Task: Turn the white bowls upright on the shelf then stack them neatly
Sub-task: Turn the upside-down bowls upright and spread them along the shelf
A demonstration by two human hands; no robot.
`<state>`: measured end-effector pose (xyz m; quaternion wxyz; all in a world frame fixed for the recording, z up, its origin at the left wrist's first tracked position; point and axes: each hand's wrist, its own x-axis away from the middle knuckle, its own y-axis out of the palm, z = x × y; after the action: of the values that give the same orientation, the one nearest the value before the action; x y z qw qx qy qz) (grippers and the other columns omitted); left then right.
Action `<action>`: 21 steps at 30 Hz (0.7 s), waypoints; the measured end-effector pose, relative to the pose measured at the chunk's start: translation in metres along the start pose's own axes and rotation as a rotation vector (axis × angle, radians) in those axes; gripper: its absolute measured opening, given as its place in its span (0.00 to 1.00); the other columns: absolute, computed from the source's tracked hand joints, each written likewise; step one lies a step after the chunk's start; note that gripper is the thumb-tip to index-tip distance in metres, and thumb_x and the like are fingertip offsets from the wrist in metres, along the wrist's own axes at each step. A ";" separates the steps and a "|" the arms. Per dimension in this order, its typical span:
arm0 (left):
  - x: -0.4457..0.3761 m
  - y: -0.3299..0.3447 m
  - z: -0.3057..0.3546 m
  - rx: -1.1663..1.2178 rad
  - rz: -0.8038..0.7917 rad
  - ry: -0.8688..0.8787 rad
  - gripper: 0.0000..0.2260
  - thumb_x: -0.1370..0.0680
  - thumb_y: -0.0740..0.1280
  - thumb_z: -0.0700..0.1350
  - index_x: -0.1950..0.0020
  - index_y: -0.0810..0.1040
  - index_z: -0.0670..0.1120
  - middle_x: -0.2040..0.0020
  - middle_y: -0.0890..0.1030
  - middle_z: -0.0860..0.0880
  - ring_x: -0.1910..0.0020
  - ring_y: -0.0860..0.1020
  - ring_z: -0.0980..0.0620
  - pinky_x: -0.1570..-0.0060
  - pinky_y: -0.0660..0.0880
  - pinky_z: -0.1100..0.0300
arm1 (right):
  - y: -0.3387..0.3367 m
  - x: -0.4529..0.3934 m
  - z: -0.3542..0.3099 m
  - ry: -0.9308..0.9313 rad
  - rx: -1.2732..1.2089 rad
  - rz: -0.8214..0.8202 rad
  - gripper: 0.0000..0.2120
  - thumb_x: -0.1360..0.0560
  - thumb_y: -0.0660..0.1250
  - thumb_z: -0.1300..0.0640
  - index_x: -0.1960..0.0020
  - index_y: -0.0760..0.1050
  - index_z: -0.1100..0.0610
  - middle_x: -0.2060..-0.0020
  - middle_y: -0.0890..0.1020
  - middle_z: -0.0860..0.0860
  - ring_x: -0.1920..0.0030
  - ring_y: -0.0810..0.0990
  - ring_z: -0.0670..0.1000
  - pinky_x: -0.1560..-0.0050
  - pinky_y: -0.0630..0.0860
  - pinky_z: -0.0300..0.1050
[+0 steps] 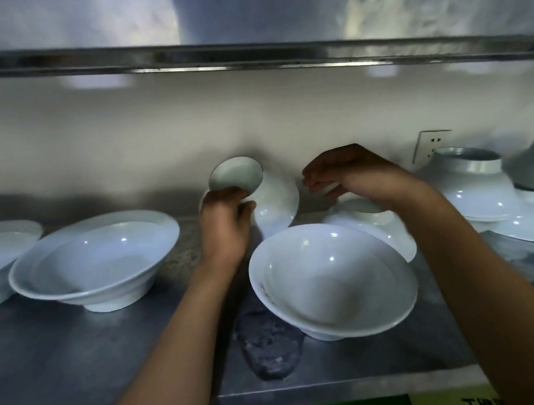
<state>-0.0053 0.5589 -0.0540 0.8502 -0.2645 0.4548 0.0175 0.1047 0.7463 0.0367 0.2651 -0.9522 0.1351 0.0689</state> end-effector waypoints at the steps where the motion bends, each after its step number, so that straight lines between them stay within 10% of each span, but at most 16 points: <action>1: 0.000 -0.001 0.000 -0.023 0.026 0.041 0.05 0.29 0.71 0.39 0.54 0.83 0.42 0.54 0.85 0.42 0.54 0.81 0.40 0.55 0.75 0.57 | 0.002 -0.001 -0.002 0.004 0.005 0.014 0.07 0.26 0.68 0.61 0.49 0.81 0.59 0.51 0.84 0.60 0.47 0.83 0.58 0.48 0.78 0.51; 8: 0.002 -0.004 0.006 -0.025 0.189 0.169 0.05 0.27 0.71 0.41 0.53 0.83 0.41 0.52 0.84 0.45 0.51 0.79 0.45 0.49 0.71 0.60 | 0.026 -0.014 -0.013 0.061 -0.036 0.213 0.18 0.24 0.65 0.52 0.42 0.74 0.66 0.55 0.78 0.58 0.54 0.76 0.54 0.51 0.72 0.46; 11: 0.004 -0.005 0.009 0.029 0.219 0.169 0.05 0.27 0.72 0.40 0.53 0.84 0.40 0.53 0.84 0.45 0.52 0.79 0.45 0.49 0.71 0.60 | 0.033 -0.019 -0.016 0.143 -0.114 0.217 0.28 0.29 0.65 0.47 0.39 0.71 0.67 0.44 0.79 0.64 0.41 0.78 0.61 0.39 0.75 0.56; 17: 0.003 -0.008 0.007 0.089 0.225 0.147 0.05 0.28 0.73 0.39 0.54 0.84 0.40 0.54 0.84 0.45 0.51 0.79 0.46 0.48 0.70 0.63 | 0.040 -0.024 -0.014 0.182 -0.287 0.201 0.08 0.28 0.67 0.60 0.49 0.79 0.61 0.49 0.83 0.58 0.48 0.82 0.56 0.46 0.80 0.53; 21: 0.003 -0.008 0.004 0.124 0.234 0.123 0.05 0.29 0.74 0.39 0.54 0.84 0.40 0.53 0.84 0.45 0.50 0.77 0.48 0.47 0.69 0.65 | 0.032 -0.029 -0.011 0.264 -0.509 0.160 0.13 0.26 0.65 0.65 0.42 0.77 0.63 0.50 0.82 0.57 0.50 0.80 0.56 0.41 0.76 0.55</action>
<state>0.0011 0.5533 -0.0509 0.8276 -0.1571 0.5341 0.0718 0.0683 0.7204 0.0367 -0.0081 -0.9751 0.2214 -0.0032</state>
